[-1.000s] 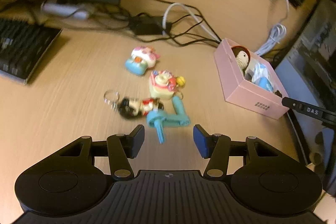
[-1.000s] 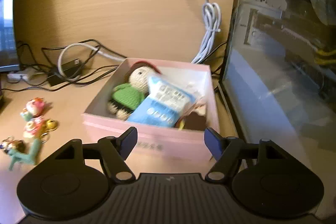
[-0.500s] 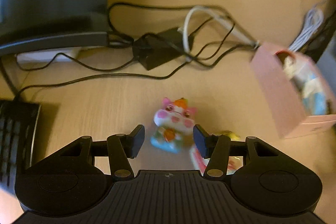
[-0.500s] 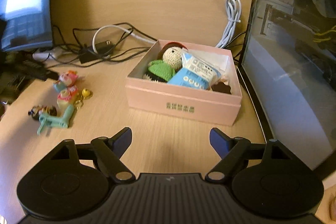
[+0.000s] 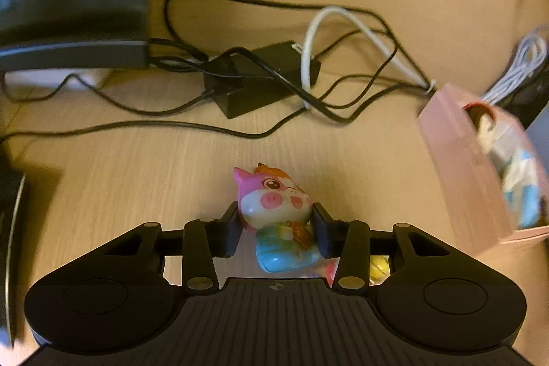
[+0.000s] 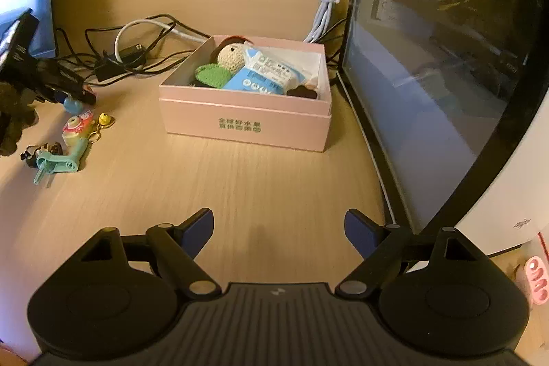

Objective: Organize objects
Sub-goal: 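Grasp the pink pig figurine with the left tool, then grasp the Mickey-style keychain with the right tool while the left tool carries the pig, then lower the pink pig figurine into the pink box and open the left tool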

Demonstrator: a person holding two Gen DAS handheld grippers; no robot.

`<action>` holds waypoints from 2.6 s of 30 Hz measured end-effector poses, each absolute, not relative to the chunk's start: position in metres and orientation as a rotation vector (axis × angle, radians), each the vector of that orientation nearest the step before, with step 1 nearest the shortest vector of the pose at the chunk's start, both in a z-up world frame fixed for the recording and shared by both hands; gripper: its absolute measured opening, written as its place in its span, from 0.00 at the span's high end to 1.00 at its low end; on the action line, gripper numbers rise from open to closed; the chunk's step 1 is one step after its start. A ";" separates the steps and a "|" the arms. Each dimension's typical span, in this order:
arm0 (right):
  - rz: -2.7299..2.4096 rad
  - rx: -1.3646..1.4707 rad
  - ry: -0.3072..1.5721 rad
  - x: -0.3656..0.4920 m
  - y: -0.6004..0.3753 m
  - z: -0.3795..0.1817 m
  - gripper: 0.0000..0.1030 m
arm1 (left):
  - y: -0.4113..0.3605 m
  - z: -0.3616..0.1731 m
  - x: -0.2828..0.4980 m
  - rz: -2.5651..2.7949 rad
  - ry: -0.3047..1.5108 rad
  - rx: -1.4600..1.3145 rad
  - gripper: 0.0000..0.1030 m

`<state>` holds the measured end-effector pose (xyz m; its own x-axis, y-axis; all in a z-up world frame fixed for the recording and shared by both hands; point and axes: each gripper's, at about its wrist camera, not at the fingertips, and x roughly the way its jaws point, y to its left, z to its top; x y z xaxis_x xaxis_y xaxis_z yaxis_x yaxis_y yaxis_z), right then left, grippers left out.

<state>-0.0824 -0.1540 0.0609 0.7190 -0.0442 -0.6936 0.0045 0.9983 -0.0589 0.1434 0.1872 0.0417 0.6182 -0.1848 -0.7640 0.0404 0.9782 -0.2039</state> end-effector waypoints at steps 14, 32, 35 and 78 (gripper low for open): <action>0.362 -0.142 0.775 -0.035 -0.041 0.051 0.18 | 0.256 0.082 -0.030 -0.018 0.809 -0.440 0.55; 0.496 -0.157 0.791 0.022 0.119 0.018 0.34 | 0.296 0.081 -0.124 0.088 0.839 -0.529 0.55; 0.478 -0.145 0.815 0.022 0.118 0.015 0.38 | 0.295 0.077 -0.121 0.062 0.855 -0.526 0.55; 0.039 0.107 0.666 -0.104 -0.186 0.094 0.38 | -0.048 0.140 0.144 -0.537 0.710 -0.071 0.54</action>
